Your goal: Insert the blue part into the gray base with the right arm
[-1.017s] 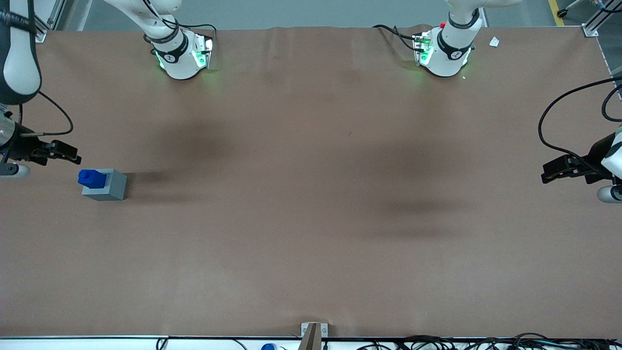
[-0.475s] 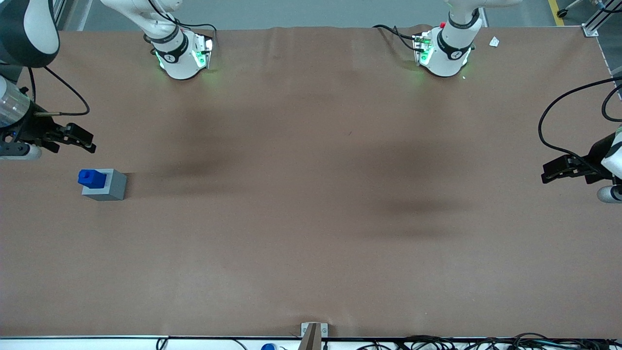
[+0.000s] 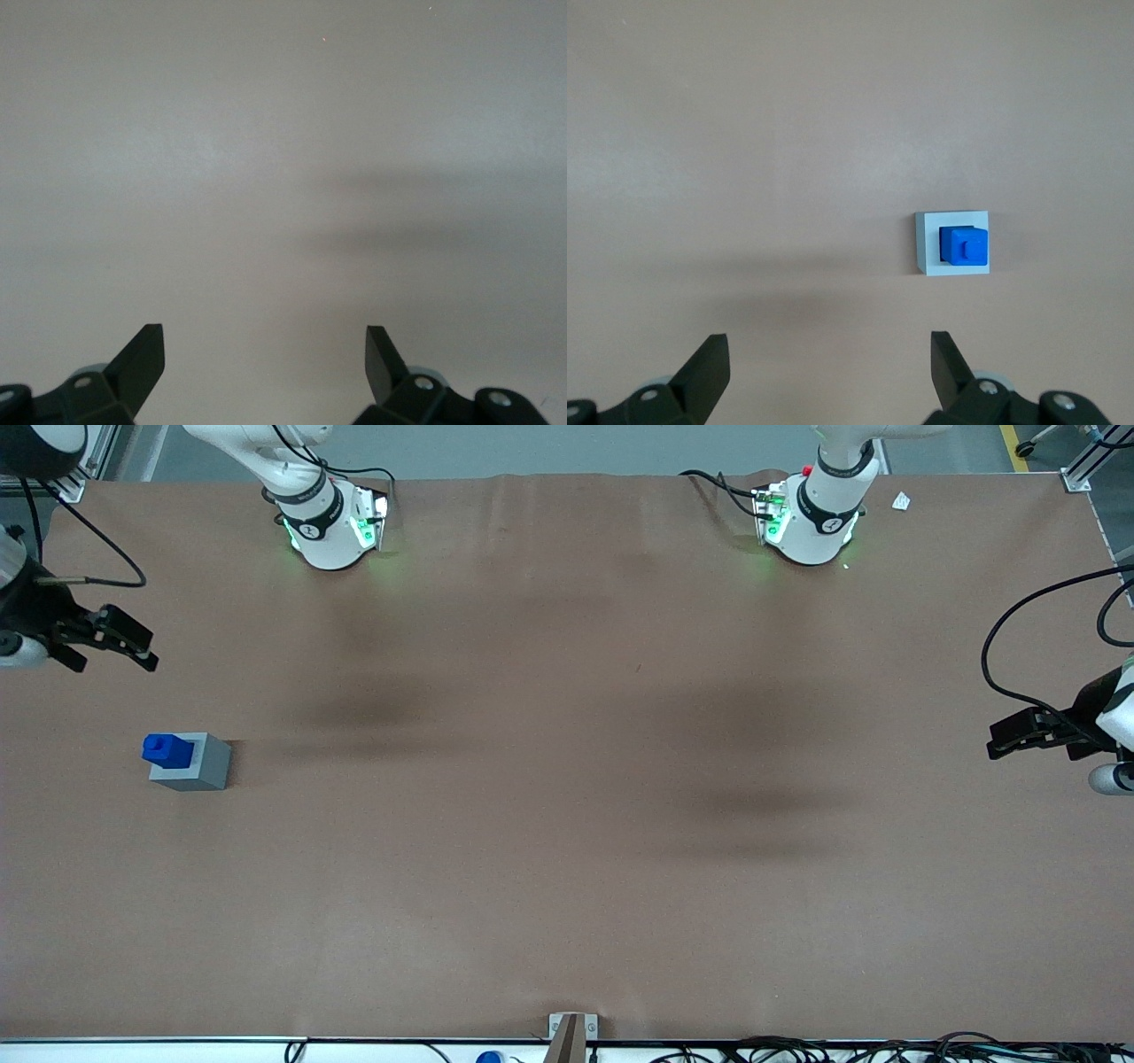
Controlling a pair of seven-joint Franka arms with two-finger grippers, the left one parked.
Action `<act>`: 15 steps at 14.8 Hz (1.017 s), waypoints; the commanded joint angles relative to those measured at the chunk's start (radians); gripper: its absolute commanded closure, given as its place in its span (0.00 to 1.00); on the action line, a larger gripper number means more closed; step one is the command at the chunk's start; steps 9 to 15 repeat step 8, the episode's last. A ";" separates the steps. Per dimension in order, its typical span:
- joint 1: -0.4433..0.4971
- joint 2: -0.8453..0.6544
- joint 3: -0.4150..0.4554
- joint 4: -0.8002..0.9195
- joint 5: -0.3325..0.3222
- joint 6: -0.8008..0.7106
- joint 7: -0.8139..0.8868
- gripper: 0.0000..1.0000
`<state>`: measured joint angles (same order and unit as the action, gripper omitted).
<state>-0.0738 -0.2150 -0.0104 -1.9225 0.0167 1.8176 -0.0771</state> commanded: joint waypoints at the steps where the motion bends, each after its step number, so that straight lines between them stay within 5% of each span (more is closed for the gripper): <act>1: 0.015 -0.003 -0.003 0.095 -0.009 -0.061 0.016 0.00; 15: 0.025 0.022 -0.005 0.158 -0.012 -0.113 0.071 0.00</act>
